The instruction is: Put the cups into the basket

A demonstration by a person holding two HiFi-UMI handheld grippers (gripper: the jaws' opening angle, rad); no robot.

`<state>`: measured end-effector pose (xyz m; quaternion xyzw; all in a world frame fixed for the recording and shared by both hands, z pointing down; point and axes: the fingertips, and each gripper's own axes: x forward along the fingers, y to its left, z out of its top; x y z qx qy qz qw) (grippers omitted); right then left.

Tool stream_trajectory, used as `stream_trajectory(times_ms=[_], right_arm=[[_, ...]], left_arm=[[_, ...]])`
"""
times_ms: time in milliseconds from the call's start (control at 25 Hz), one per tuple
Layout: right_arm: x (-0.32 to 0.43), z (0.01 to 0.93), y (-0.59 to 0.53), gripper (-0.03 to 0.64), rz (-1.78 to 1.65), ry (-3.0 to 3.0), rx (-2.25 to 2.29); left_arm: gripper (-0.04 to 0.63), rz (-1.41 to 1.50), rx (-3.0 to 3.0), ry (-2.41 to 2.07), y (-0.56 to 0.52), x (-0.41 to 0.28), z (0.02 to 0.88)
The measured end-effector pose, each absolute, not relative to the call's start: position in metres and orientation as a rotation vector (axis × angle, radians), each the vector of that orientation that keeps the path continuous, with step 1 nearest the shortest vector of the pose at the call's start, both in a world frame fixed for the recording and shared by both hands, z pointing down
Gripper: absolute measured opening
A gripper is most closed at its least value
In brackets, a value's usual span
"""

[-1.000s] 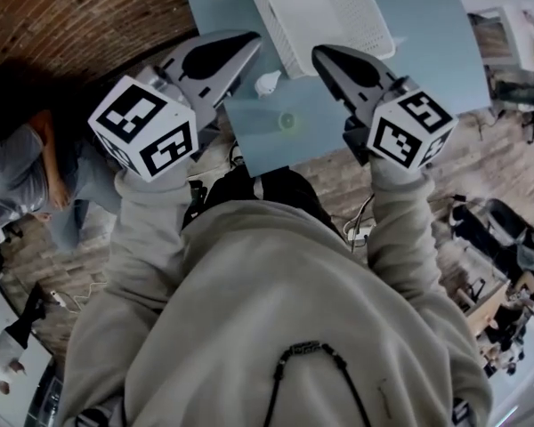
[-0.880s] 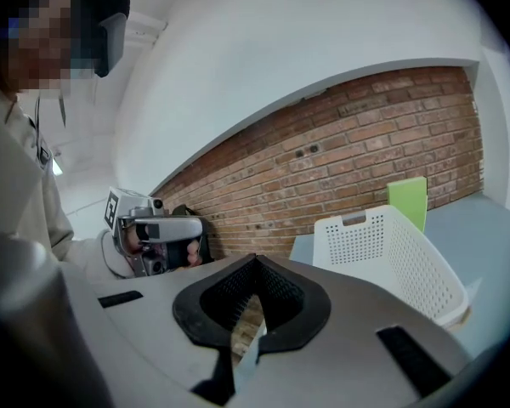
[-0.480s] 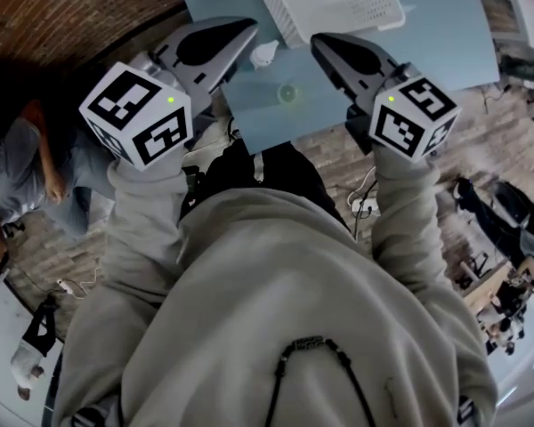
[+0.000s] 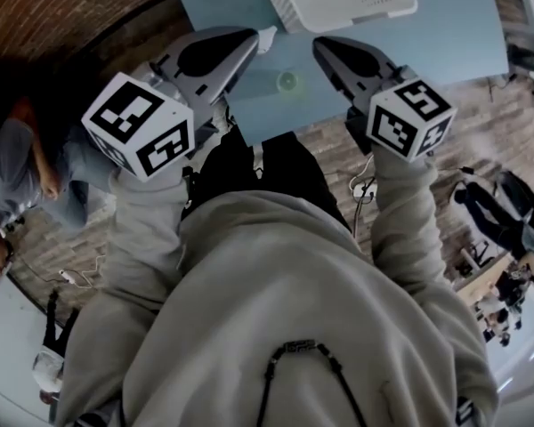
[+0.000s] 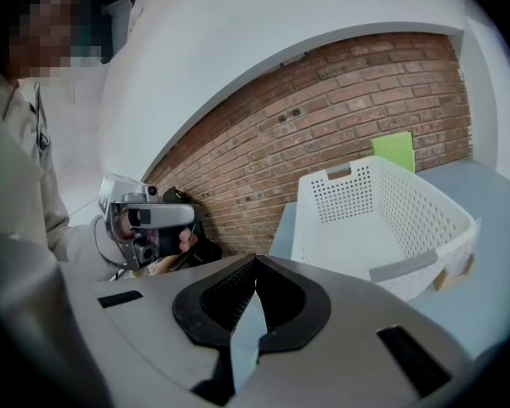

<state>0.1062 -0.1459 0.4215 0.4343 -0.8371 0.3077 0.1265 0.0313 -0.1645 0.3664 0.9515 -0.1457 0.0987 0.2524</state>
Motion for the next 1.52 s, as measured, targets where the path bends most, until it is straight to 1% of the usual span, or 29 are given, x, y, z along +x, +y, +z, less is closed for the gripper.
stream_trajectory(times_ms=[280, 680, 760, 960, 1040, 1080, 1320, 1520], right_arm=[[0.119, 0.470, -0.135, 0.012, 0.960, -2.364, 1.264], [0.134, 0.514, -0.119, 0.019, 1.063, -2.268, 1.321], [0.133, 0.522, -0.118, 0.063, 1.051, -2.242, 1.327], [0.123, 0.548, -0.105, 0.149, 1.078, -2.175, 1.305], [0.122, 0.560, -0.101, 0.226, 1.093, -2.146, 1.298], [0.122, 0.566, -0.099, 0.247, 1.097, -2.135, 1.293], [0.114, 0.594, -0.085, 0.255, 1.170, -2.085, 1.241], [0.117, 0.605, -0.086, 0.253, 1.197, -2.035, 1.244]], left_arm=[[-0.005, 0.315, 2.520, -0.414, -0.161, 0.036, 0.398], [-0.005, 0.360, 2.436, -0.378, -0.129, 0.048, 0.434], [-0.005, 0.361, 2.422, -0.356, -0.122, 0.051, 0.438], [-0.005, 0.362, 2.394, -0.353, -0.114, 0.041, 0.450], [-0.005, 0.337, 2.380, -0.350, -0.115, 0.038, 0.449], [-0.005, 0.324, 2.373, -0.351, -0.115, 0.037, 0.449], [-0.005, 0.344, 2.340, -0.345, -0.109, 0.031, 0.462], [-0.005, 0.318, 2.374, -0.340, -0.112, 0.035, 0.451]])
